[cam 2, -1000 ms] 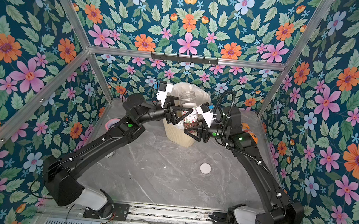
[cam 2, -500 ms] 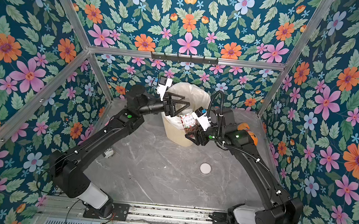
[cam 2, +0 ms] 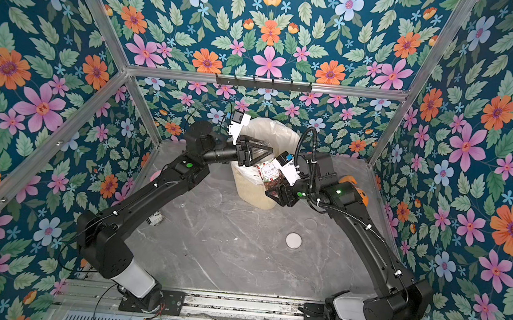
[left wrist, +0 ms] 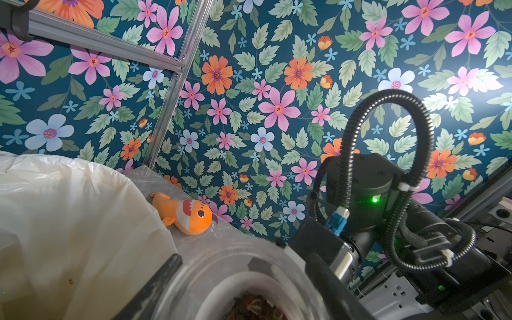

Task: Empty the moldy dried flower tea in the jars
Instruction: Pour the moldy dried flower tea into the trash bin.

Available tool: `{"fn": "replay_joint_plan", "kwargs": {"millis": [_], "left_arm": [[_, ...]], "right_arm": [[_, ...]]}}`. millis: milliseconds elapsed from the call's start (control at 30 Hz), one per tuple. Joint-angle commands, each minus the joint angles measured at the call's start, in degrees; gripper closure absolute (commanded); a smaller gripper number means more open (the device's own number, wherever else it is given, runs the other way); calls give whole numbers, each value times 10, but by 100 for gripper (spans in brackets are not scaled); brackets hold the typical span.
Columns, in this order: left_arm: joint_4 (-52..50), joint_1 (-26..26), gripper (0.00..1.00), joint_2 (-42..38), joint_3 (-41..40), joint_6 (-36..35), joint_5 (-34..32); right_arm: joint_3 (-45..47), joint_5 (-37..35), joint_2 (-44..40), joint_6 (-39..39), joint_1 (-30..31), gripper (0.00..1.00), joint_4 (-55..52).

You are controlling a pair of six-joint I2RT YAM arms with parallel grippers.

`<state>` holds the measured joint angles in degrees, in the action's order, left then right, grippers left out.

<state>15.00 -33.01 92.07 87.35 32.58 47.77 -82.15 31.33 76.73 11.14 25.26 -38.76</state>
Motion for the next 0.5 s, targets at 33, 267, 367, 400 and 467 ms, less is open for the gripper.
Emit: {"fn": "replay_joint_plan", "kwargs": {"millis": [33,267,367,400,467], "left_arm": [[12,1,31,2,1,1,0],[44,5,35,7,-1,32,-35],[63,8,37,13,0,50,-48],[68,9,37,15,0,55,-55],[77,11,37,18,0,64,-63]], "right_arm": [[-22,-6,9,10,1,54,-5],[-58,-2,19,6,1,24,-19],[-65,6,20,4,-3,18,-19],[-67,11,21,1,-8,16,-17],[-71,22,20,-7,-17,14,-15]]}}
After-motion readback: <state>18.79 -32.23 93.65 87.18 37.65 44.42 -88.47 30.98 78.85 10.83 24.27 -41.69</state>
